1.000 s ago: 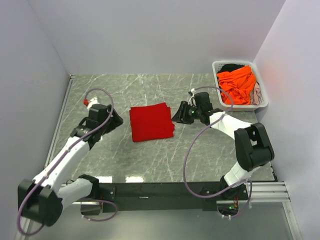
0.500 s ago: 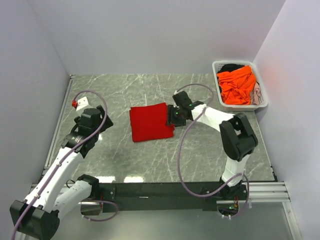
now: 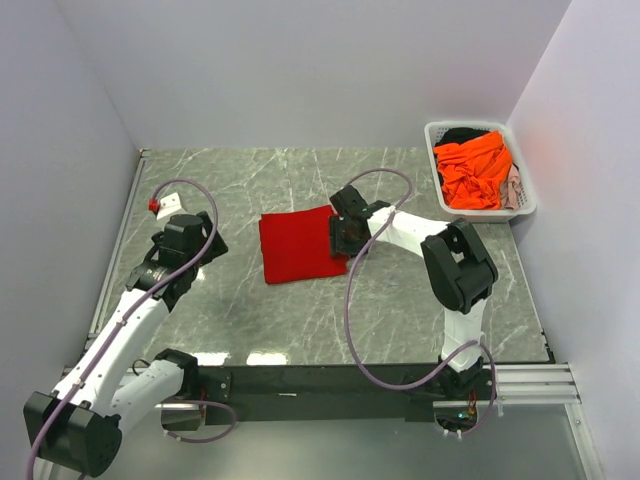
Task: Fold and stack the t-shirts
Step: Neatly place the folded tshirt to the corner
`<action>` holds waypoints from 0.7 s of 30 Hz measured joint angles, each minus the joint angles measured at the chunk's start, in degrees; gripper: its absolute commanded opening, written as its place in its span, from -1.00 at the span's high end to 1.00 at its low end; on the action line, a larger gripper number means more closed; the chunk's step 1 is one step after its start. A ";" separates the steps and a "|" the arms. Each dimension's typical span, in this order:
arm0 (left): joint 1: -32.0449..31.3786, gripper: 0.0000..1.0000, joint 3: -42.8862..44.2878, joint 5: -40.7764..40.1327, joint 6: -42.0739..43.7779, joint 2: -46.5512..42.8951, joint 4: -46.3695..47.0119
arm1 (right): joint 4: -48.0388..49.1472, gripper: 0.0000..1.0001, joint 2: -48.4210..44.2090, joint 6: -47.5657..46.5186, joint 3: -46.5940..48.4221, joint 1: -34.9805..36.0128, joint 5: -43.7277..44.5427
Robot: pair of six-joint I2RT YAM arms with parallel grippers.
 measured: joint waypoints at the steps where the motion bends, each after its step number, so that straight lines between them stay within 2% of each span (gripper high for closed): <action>1: 0.13 -0.59 0.00 0.24 0.07 0.15 0.00 | 0.02 -0.20 0.17 0.00 0.00 0.00 -0.02; 8: 0.70 -0.59 0.00 1.51 0.39 0.61 0.02 | -0.28 -0.02 2.43 -1.07 2.43 0.76 -0.44; 11: 0.92 -0.59 0.00 2.01 0.39 0.61 0.04 | -0.50 0.19 3.28 -1.42 3.67 1.44 -0.61; 15: 1.25 -0.59 0.00 2.62 0.42 0.63 0.13 | -0.42 1.00 3.58 -1.64 4.31 1.90 -1.11; 21: 1.46 -0.58 -0.02 2.99 0.48 0.85 0.50 | -1.20 1.00 3.98 -1.31 5.29 1.57 -0.31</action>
